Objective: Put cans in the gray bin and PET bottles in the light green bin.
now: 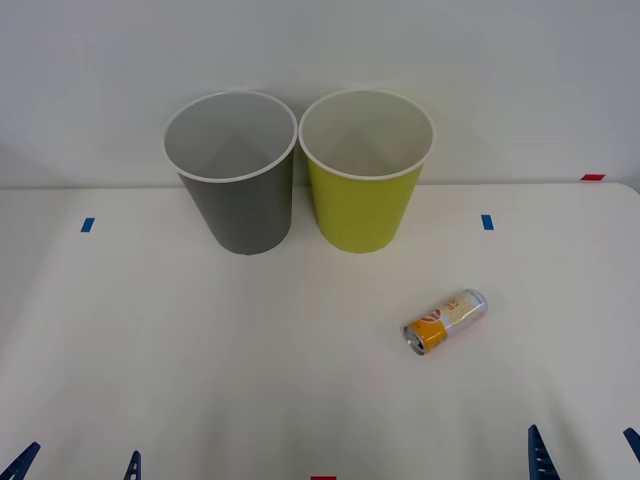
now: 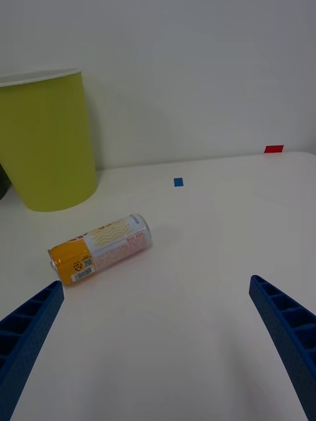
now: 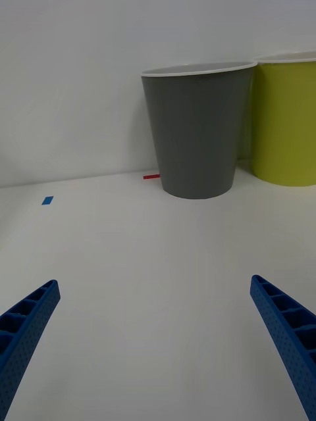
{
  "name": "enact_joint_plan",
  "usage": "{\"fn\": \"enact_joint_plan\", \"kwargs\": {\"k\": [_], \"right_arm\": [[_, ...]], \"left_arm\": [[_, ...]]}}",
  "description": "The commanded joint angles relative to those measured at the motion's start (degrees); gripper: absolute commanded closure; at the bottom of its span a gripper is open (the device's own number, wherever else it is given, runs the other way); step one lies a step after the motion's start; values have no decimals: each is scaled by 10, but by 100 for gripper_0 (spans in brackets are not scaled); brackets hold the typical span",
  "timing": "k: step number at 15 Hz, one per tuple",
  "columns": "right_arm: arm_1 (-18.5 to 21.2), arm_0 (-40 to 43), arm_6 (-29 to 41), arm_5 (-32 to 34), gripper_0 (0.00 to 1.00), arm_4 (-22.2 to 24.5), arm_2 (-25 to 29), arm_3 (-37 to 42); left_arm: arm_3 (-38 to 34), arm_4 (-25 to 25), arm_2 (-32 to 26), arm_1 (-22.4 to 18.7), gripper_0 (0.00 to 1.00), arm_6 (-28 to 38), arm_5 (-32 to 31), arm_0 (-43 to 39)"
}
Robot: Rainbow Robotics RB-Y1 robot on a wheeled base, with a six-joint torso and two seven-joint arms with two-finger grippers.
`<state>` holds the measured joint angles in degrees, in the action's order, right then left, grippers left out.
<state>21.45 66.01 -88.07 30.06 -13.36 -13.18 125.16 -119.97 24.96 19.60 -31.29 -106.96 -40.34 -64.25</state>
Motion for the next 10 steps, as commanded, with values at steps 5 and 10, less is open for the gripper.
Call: {"fn": "enact_joint_plan", "kwargs": {"k": [5, 10], "right_arm": [[0, 0, 0, 0, 2, 0, 0, 0], [0, 0, 0, 0, 2, 0, 0, 0]], "left_arm": [[0, 0, 0, 0, 0, 0, 0, 0], [0, 0, 0, 0, 0, 0, 0, 0]]}}
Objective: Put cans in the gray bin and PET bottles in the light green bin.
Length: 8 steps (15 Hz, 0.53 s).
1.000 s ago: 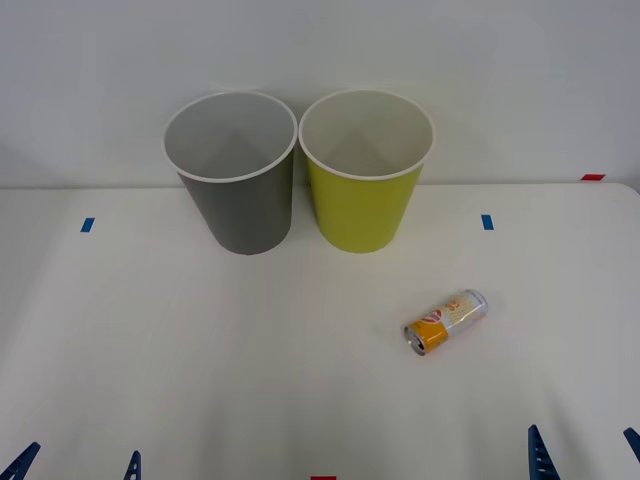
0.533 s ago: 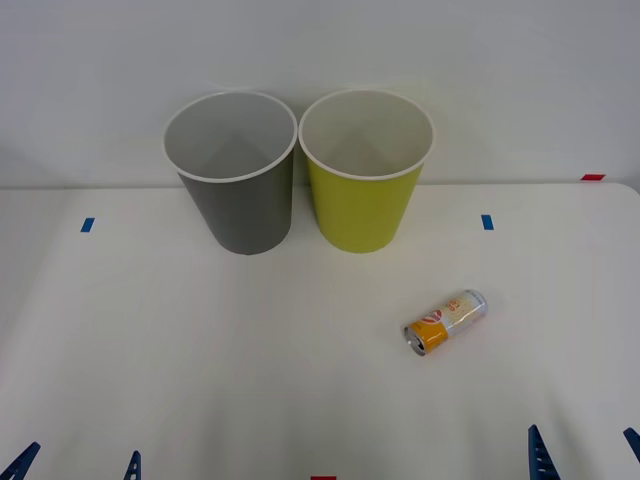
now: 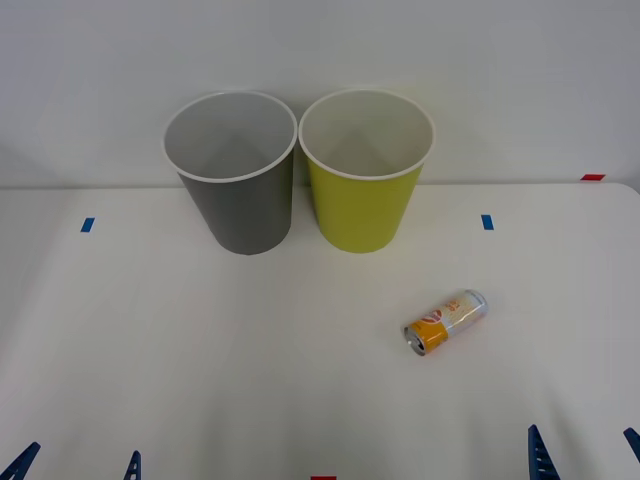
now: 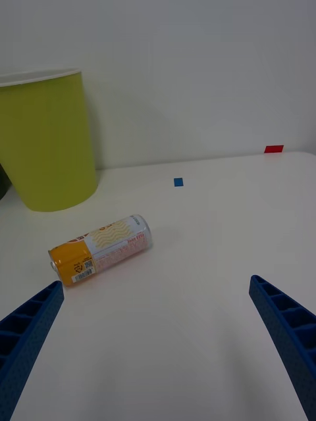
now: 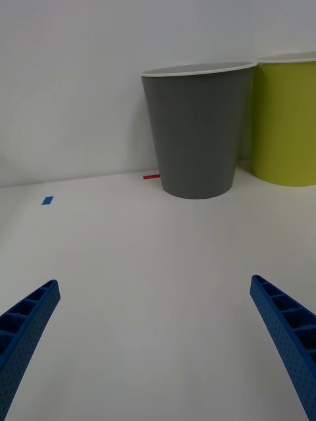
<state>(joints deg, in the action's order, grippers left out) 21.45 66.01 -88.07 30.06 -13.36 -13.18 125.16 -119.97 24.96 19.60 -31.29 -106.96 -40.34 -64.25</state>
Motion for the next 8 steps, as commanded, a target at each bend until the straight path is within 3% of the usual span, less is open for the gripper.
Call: {"fn": "enact_joint_plan", "kwargs": {"k": [1, 8], "right_arm": [[0, 0, 0, 0, 2, 0, 0, 0], [0, 0, 0, 0, 2, 0, 0, 0]], "left_arm": [[0, 0, 0, 0, 0, 0, 0, 0], [0, 0, 0, 0, 0, 0, 0, 0]]}}
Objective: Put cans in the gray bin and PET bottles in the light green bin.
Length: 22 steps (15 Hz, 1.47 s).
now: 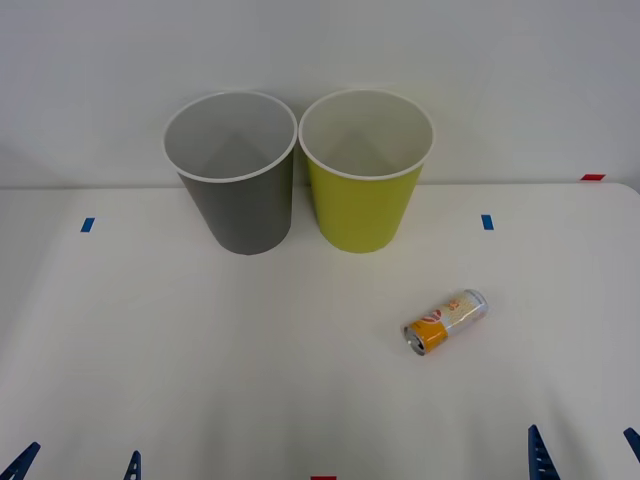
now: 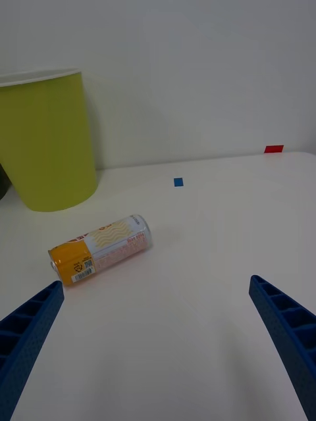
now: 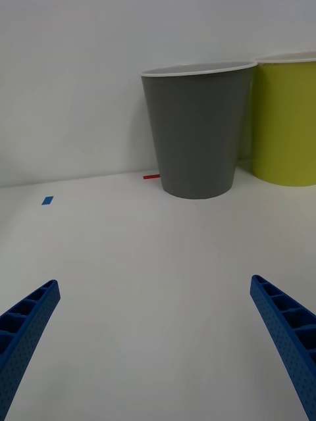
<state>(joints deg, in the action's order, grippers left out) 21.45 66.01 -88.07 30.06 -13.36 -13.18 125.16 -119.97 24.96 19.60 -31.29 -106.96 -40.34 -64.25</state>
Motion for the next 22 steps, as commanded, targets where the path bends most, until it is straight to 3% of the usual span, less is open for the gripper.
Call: {"fn": "enact_joint_plan", "kwargs": {"k": [1, 22], "right_arm": [[0, 0, 0, 0, 2, 0, 0, 0], [-4, -20, -11, 6, 0, 2, 4, -25]], "left_arm": [[0, 0, 0, 0, 0, 0, 0, 0], [0, 0, 0, 0, 0, 0, 0, 0]]}}
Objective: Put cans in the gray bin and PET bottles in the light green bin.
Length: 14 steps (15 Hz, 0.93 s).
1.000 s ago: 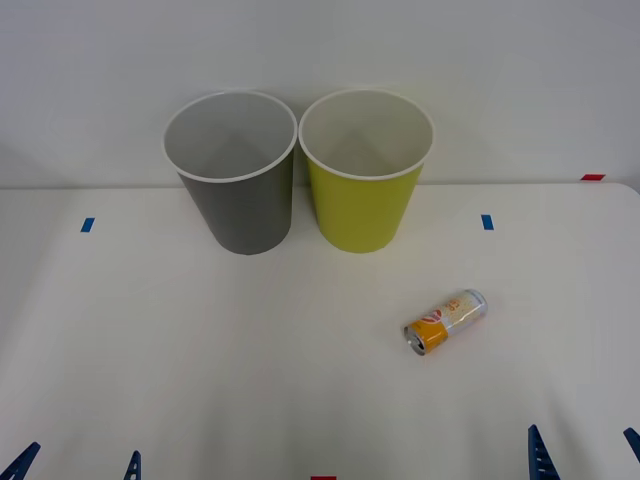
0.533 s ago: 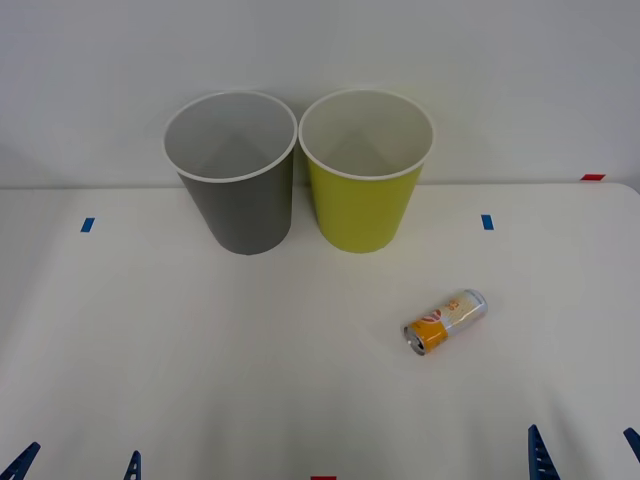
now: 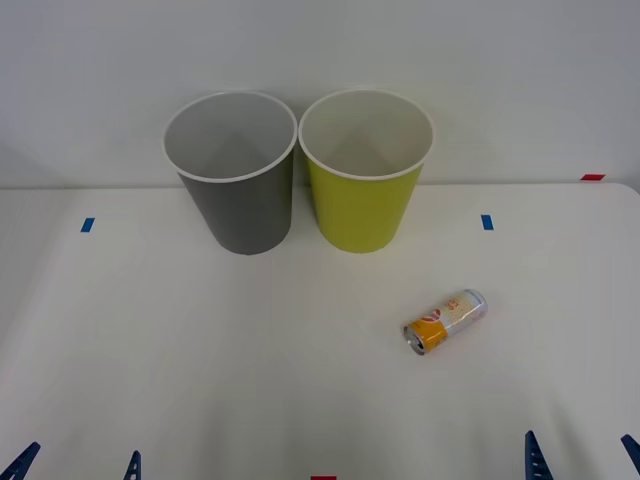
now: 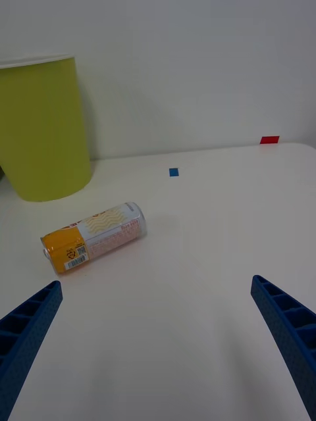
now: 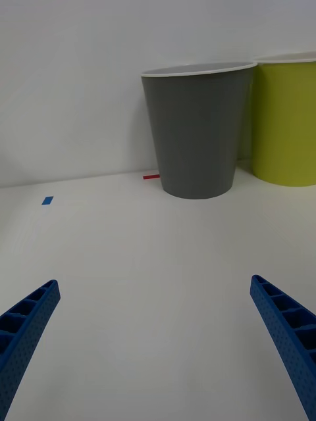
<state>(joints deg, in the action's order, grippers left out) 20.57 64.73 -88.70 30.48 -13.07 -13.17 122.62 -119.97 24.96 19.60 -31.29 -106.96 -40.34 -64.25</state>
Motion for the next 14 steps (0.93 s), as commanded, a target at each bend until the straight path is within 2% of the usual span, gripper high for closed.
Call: {"fn": "enact_joint_plan", "kwargs": {"k": [1, 8, 10, 14], "right_arm": [[7, -10, -5, 3, 0, -1, 6, 0], [-1, -29, -7, -13, 0, -11, 34, 6], [-4, -24, -2, -66, 0, -19, 43, 40], [-26, -7, -4, -209, 0, -106, 53, 141]], "left_arm": [[0, 0, 0, 0, 0, 0, 0, 0], [0, 0, 0, 0, 0, 0, 0, 0], [0, 0, 0, 0, 0, 0, 0, 0], [0, 0, 0, 0, 0, 0, 0, 0]]}}
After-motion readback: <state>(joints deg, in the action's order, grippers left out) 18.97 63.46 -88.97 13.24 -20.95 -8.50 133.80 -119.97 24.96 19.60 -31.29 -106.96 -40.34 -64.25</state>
